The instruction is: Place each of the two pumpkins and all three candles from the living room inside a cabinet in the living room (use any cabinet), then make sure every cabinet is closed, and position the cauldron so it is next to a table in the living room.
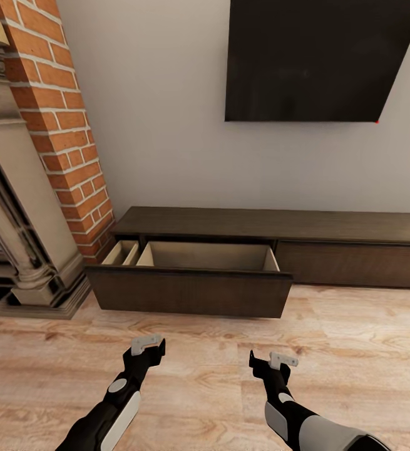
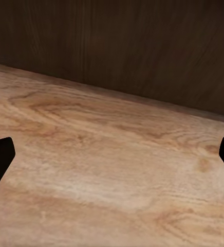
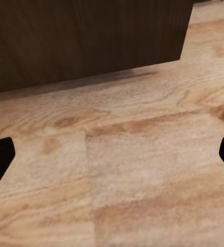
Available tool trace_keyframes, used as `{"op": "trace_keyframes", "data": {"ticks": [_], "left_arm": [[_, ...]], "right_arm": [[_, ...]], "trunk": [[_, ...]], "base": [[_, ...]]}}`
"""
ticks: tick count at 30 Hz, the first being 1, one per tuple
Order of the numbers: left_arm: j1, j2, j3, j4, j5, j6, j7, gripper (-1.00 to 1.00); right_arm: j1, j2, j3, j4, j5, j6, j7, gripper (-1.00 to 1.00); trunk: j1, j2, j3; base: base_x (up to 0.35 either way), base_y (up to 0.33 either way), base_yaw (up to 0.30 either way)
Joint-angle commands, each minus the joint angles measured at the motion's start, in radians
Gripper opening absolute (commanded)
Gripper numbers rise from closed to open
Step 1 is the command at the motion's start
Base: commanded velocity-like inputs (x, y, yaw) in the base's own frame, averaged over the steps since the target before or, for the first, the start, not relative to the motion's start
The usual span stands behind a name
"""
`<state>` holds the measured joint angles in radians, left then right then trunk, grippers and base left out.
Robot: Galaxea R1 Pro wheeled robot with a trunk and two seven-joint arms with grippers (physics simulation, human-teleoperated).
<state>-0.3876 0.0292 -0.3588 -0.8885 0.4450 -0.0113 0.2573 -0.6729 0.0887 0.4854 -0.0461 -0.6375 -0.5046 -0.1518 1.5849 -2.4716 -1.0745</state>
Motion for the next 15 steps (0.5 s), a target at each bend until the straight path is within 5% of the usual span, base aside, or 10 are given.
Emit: {"op": "trace_keyframes", "data": {"ticks": [1, 10, 15], "left_arm": [[-0.001, 0.002, -0.006, -0.001, 0.009, -0.003, 0.008, 1.0], [0.0, 0.002, -0.006, -0.001, 0.009, -0.007, 0.006, 1.0], [0.0, 0.001, -0.006, -0.001, -0.005, -0.007, 0.006, 1.0]], "right_arm": [[-0.001, 0.0, 0.008, 0.0, -0.003, -0.003, -0.008, 1.0], [-0.001, -0.001, 0.007, 0.0, -0.003, -0.009, -0.008, 1.0], [-0.001, -0.001, 0.007, 0.0, -0.006, -0.008, -0.008, 1.0]], "trunk": [[0.0, 0.0, -0.001], [0.0, 0.0, -0.001], [0.0, 0.0, -0.001]], "base": [[0.0, 0.0, 0.0], [0.003, 0.0, 0.0], [0.17, 0.0, 0.0]]}}
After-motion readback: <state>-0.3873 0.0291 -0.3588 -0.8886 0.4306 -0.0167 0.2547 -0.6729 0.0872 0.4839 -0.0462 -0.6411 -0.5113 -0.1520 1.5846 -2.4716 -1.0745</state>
